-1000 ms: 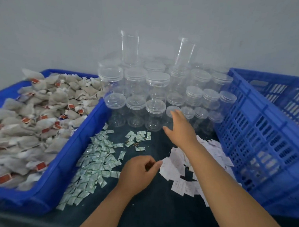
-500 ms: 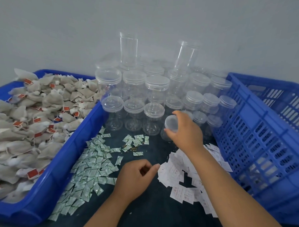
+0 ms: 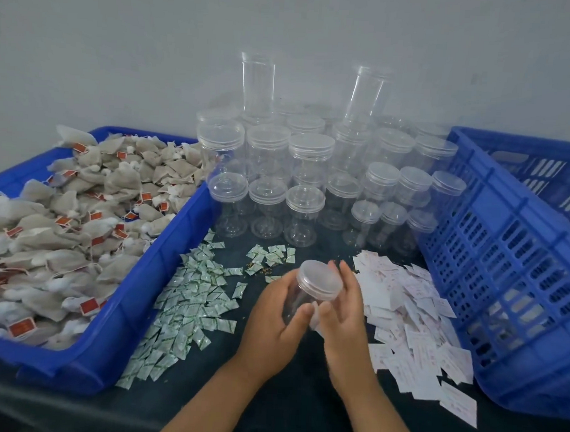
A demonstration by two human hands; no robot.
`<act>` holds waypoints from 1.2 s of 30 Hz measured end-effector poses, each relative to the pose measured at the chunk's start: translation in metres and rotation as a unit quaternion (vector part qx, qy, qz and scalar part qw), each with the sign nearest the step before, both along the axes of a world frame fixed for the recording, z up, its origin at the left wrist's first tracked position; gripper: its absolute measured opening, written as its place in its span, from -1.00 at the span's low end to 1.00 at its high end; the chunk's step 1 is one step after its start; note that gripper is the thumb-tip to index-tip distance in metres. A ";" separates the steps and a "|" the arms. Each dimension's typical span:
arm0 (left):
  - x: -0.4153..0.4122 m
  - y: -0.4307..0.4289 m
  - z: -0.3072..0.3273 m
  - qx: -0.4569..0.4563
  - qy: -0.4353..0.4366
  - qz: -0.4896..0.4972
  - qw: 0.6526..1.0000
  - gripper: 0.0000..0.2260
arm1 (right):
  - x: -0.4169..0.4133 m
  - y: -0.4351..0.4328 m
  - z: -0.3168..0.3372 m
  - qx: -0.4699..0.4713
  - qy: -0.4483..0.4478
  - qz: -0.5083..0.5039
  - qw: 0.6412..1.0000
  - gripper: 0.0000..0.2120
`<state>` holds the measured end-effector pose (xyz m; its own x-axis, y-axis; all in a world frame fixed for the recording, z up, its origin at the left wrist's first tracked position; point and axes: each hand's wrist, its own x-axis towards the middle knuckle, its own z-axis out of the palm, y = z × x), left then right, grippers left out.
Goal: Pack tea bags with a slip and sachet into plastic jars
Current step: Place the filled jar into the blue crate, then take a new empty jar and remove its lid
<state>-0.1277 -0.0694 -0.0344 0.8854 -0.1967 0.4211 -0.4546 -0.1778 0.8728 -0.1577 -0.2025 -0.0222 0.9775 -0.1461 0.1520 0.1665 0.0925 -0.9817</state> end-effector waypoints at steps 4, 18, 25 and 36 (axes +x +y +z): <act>-0.011 -0.001 0.015 -0.027 0.065 -0.035 0.997 -0.53 | -0.013 -0.001 -0.016 -0.025 0.029 0.058 0.998 -0.07; -0.005 0.022 0.096 0.389 -0.101 0.049 0.914 -0.49 | -0.019 0.002 -0.032 -0.222 -0.046 -0.030 0.973 -0.48; 0.015 0.039 0.078 0.157 0.191 0.125 0.961 -0.32 | -0.018 0.004 -0.026 -0.166 -0.055 -0.180 0.968 -0.40; 0.044 0.010 0.019 0.393 0.059 0.237 0.886 -0.57 | -0.015 -0.008 -0.032 -0.146 0.015 -0.139 0.979 -0.42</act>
<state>-0.0839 -0.0591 -0.0155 0.9757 0.0171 0.2183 -0.0805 -0.8992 0.4301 -0.1727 -0.2103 -0.0538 0.9113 -0.3610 0.1979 0.1152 -0.2379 -0.9644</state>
